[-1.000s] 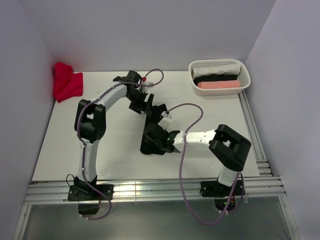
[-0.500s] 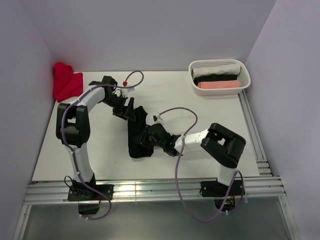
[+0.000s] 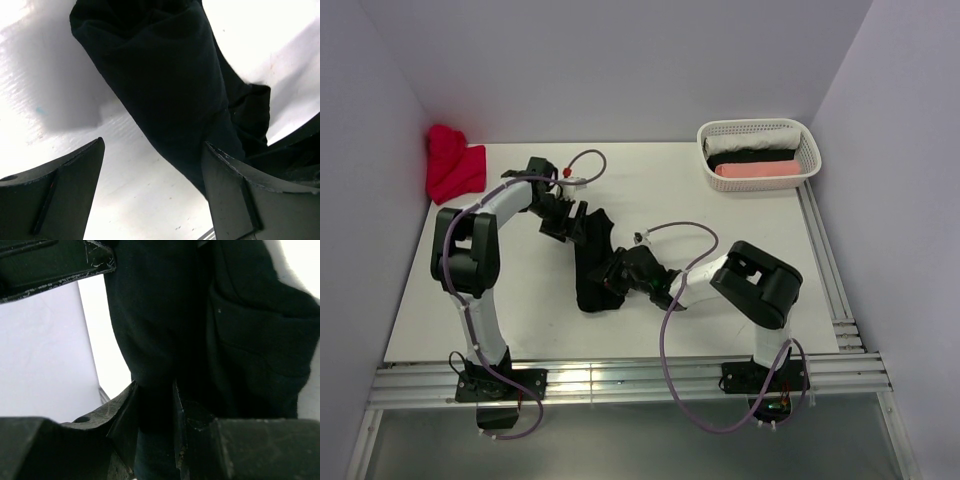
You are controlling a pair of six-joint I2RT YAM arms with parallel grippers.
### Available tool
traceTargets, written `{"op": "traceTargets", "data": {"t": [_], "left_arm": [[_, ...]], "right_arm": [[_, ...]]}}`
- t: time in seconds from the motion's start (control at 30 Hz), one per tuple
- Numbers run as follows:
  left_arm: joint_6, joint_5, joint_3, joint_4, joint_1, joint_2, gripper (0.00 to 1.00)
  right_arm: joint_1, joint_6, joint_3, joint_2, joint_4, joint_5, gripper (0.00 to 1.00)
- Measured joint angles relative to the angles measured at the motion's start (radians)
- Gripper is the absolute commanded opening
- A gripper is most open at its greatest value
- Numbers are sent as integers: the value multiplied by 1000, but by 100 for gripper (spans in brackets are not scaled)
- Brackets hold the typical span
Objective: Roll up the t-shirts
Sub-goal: Roll the tshirt
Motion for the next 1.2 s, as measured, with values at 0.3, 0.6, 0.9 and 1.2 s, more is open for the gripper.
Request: {"op": "traceTargets", "data": {"t": [0.3, 0.6, 0.9, 1.2], "left_arm": [[-93, -92, 45, 16, -58, 38, 73], [-102, -319, 167, 7, -174, 89, 72], [-98, -435, 183, -4, -225, 99, 72], [-98, -466, 203, -24, -241, 109, 72]], "right_arm": [[-15, 82, -11, 2, -29, 29, 29], [32, 23, 268, -2, -564, 260, 53], [135, -45, 592, 8, -1129, 543, 55], [186, -176, 771, 94, -1227, 647, 52]]}}
